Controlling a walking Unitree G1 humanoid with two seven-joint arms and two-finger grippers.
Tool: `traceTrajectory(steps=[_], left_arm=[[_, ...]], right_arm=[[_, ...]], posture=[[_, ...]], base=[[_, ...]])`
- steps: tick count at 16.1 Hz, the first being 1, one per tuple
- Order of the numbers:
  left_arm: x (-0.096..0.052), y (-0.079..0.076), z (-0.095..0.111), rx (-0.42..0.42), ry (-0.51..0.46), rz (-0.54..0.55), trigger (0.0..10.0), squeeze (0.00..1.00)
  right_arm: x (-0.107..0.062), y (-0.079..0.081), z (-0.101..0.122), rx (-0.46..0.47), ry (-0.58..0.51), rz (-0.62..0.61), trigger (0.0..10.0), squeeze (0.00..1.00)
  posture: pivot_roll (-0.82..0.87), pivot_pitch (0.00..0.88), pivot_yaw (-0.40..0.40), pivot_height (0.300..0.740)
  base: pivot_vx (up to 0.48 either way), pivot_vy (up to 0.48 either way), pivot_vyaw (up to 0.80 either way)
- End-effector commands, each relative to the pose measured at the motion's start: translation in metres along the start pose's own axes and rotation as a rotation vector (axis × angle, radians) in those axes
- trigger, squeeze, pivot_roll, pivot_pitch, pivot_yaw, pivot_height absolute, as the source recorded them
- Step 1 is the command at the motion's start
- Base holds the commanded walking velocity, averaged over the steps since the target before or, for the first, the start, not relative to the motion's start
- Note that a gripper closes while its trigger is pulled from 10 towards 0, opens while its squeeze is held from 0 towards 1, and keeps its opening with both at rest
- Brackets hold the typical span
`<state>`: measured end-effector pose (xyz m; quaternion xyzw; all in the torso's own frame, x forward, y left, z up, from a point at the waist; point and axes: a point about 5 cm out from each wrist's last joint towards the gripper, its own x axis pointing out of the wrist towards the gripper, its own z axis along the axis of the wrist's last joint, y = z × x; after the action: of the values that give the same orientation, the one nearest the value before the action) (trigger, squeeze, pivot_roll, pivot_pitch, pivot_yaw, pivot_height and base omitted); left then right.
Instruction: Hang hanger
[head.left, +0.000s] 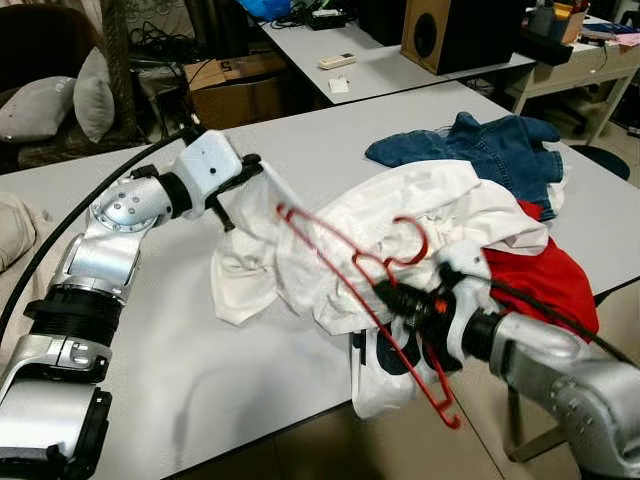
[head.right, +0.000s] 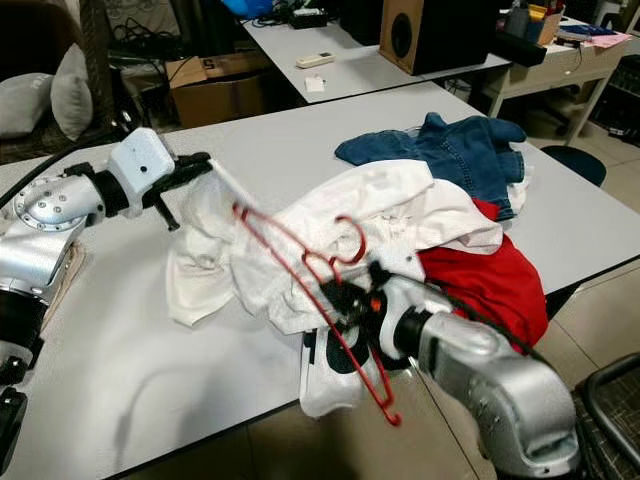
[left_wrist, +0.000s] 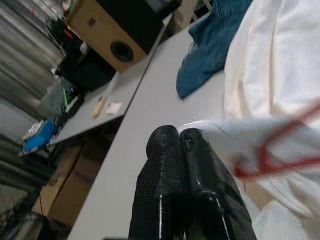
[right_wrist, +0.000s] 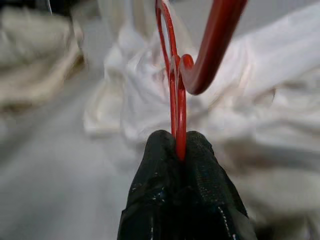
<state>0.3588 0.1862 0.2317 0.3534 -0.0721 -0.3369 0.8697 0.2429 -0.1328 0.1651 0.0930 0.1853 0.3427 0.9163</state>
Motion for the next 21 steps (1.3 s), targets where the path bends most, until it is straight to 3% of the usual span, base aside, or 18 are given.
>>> traceTrajectory(steps=[1, 3, 4, 7, 8, 11, 12, 13, 15, 16, 18, 20, 21], left_arm=[[-0.002, 0.011, 0.012, 0.003, -0.044, 0.048, 0.0, 0.00], [-0.010, 0.023, 0.018, 0.014, -0.064, 0.102, 0.0, 0.00], [-0.012, 0.027, 0.020, 0.020, -0.071, 0.115, 0.0, 0.00], [-0.027, 0.048, 0.030, 0.046, -0.117, 0.254, 0.0, 0.00], [-0.034, 0.059, 0.035, 0.056, -0.137, 0.322, 0.0, 0.00], [-0.038, 0.066, 0.039, 0.062, -0.151, 0.362, 0.0, 0.00], [-0.041, 0.074, 0.053, 0.032, -0.216, 0.353, 0.0, 0.00], [-0.038, 0.066, 0.050, -0.001, -0.205, 0.300, 0.0, 0.00], [-0.021, 0.020, 0.025, -0.074, -0.089, 0.097, 0.0, 0.00], [-0.015, 0.002, 0.016, -0.120, -0.051, 0.051, 0.0, 0.00], [-0.007, -0.011, 0.013, -0.194, -0.040, 0.040, 0.0, 0.00], [0.002, -0.013, 0.017, -0.272, -0.046, 0.080, 0.0, 0.00], [0.005, -0.014, 0.018, -0.292, -0.043, 0.087, 0.0, 0.00]], right_arm=[[-0.002, 0.000, 0.011, 0.056, -0.052, -0.003, 10.0, 0.00], [0.000, -0.010, 0.021, 0.197, -0.123, -0.078, 10.0, 0.00], [0.000, -0.014, 0.023, 0.211, -0.138, -0.104, 10.0, 0.00], [-0.006, -0.033, 0.037, 0.195, -0.200, -0.216, 10.0, 0.00], [-0.010, -0.039, 0.050, 0.161, -0.266, -0.253, 10.0, 0.00], [-0.012, -0.042, 0.059, 0.165, -0.296, -0.265, 10.0, 0.00], [-0.018, -0.036, 0.085, 0.070, -0.352, -0.182, 10.0, 0.00], [-0.019, -0.033, 0.082, 0.042, -0.327, -0.161, 10.0, 0.00], [-0.021, -0.024, 0.048, -0.004, -0.161, -0.129, 10.0, 0.00], [-0.024, -0.020, 0.033, -0.005, -0.100, -0.125, 10.0, 0.00], [-0.029, -0.016, 0.020, 0.001, -0.047, -0.132, 10.0, 0.00], [-0.033, -0.013, 0.013, 0.004, -0.019, -0.126, 10.0, 0.00], [-0.036, -0.005, 0.013, -0.020, -0.020, -0.053, 10.0, 0.00]], posture=[[-0.06, 0.000, 0.063, 0.740], [-0.06, 0.000, 0.063, 0.740], [-0.06, 0.000, 0.063, 0.740], [-0.06, 0.000, 0.058, 0.740], [-0.06, 0.000, 0.056, 0.740], [-0.06, 0.000, 0.056, 0.740], [-0.05, 0.000, 0.044, 0.740], [-0.05, 0.000, 0.044, 0.740], [-0.05, 0.000, 0.048, 0.740], [-0.06, 0.000, 0.052, 0.740], [-0.07, 0.000, 0.064, 0.740], [-0.08, 0.000, 0.073, 0.740], [-0.08, 0.000, 0.076, 0.740]], base=[[0.000, 0.000, 0.00], [0.000, 0.000, 0.00], [0.000, 0.000, 0.00], [0.000, 0.000, 0.00], [0.000, 0.000, 0.00], [0.000, 0.000, 0.00], [0.000, 0.000, 0.00], [0.000, 0.000, 0.00], [0.000, 0.000, 0.00], [0.000, 0.000, 0.00], [0.000, 0.000, 0.00], [0.000, 0.000, 0.00], [0.000, 0.000, 0.00]])
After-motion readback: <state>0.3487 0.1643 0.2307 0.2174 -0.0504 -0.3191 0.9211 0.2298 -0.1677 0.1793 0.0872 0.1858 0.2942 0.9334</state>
